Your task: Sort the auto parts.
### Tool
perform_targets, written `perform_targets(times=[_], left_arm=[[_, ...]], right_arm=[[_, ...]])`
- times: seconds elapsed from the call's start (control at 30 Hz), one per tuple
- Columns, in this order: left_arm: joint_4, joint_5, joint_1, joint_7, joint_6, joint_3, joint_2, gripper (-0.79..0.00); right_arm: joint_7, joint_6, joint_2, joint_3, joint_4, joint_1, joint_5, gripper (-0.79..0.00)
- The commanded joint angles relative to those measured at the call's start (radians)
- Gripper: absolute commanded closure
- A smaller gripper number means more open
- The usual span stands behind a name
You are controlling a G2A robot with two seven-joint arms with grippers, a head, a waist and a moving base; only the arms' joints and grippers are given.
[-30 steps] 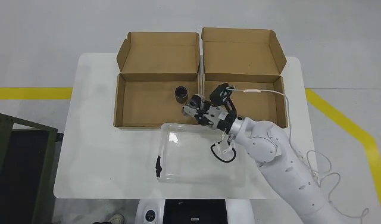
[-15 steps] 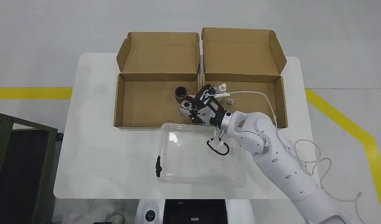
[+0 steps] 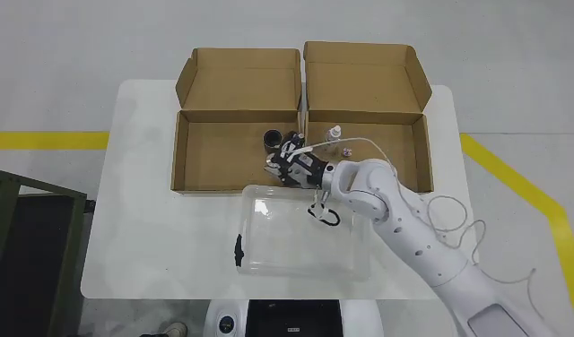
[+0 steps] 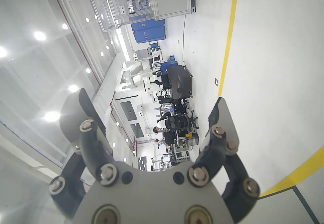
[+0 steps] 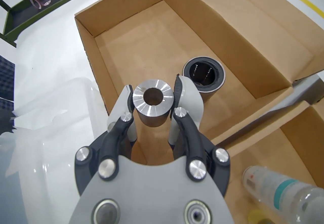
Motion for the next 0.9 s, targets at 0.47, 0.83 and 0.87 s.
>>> perform_targets(times=[0.47, 0.83, 0.87], left_arm=[[0.000, 0.000, 0.000, 0.000, 0.000, 0.000, 0.000, -0.785], [0.000, 0.000, 0.000, 0.000, 0.000, 0.000, 0.000, -0.785], [0.000, 0.000, 0.000, 0.000, 0.000, 0.000, 0.000, -0.785]], right_arm=[[-0.005, -0.036, -0.029, -0.058, 0.082, 0.063, -0.084, -0.015], [-0.003, -0.053, -0.044, -0.079, 0.114, 0.091, -0.137, -0.172], [-0.004, -0.053, -0.046, -0.079, 0.117, 0.091, -0.139, -0.179]])
